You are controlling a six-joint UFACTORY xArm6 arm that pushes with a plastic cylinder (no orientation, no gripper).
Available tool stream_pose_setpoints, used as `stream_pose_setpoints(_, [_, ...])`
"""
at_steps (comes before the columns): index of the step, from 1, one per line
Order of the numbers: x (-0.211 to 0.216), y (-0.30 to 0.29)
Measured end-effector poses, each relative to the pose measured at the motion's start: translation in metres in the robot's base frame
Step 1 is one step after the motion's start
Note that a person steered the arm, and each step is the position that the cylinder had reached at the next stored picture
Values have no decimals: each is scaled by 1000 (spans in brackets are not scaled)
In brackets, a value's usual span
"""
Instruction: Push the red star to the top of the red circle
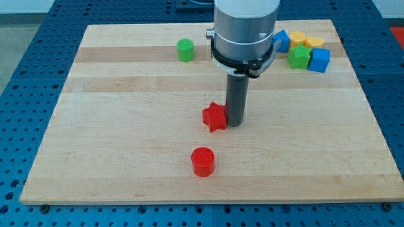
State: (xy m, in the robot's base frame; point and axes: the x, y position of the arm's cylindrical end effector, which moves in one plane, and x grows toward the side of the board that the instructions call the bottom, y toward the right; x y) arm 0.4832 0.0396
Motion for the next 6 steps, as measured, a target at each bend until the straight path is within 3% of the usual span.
stream_pose_setpoints(3, [-30, -11])
stream_pose_setpoints(5, [-25, -30])
stream_pose_setpoints(6, [14, -30])
